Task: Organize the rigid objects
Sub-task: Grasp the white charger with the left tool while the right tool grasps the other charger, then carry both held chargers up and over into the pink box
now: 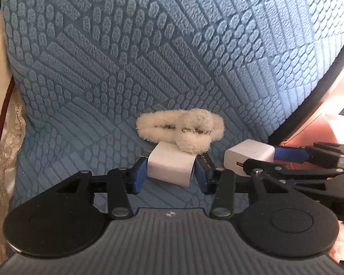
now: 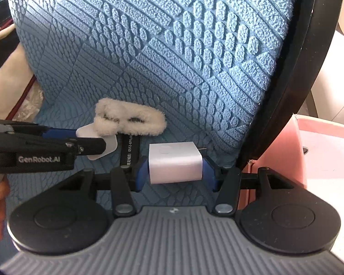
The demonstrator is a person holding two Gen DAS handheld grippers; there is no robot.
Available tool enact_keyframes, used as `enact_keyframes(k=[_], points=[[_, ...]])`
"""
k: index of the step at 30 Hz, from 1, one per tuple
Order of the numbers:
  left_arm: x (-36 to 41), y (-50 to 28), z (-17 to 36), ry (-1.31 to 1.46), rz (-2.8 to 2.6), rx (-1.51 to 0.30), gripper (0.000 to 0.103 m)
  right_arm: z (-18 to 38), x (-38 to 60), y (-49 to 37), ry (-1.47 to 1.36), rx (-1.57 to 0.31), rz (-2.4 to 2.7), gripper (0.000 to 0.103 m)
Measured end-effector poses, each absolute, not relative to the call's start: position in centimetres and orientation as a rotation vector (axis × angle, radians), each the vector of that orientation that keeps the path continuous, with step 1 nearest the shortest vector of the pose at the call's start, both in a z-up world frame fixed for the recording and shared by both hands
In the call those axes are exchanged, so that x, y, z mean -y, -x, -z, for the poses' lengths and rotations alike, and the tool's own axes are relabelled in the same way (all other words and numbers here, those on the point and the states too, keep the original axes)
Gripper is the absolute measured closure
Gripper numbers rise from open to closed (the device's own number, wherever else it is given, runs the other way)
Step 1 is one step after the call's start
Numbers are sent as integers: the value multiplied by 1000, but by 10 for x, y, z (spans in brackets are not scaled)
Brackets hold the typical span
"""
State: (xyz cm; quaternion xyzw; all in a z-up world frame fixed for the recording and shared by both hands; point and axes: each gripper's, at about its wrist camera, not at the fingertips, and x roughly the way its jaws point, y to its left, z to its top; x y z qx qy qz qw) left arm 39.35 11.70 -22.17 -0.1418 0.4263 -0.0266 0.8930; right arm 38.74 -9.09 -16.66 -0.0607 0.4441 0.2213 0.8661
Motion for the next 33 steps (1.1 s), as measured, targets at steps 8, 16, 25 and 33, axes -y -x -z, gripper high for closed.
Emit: enact_keyframes(k=[8,16,25,33], points=[[-125,-376,204,336,59,-865,56,155,89,-362,148,-915,-468,50],[-123,-335,190,368,58,-846,57,149,89,-319,122,-927,-453,50],[-109,-283,198,415,11,-835,56,153,84,-267,151,-915,-438,50],[-89,-241,201,429,10,-851,56,152,93,-222,151,-924,-437,50]])
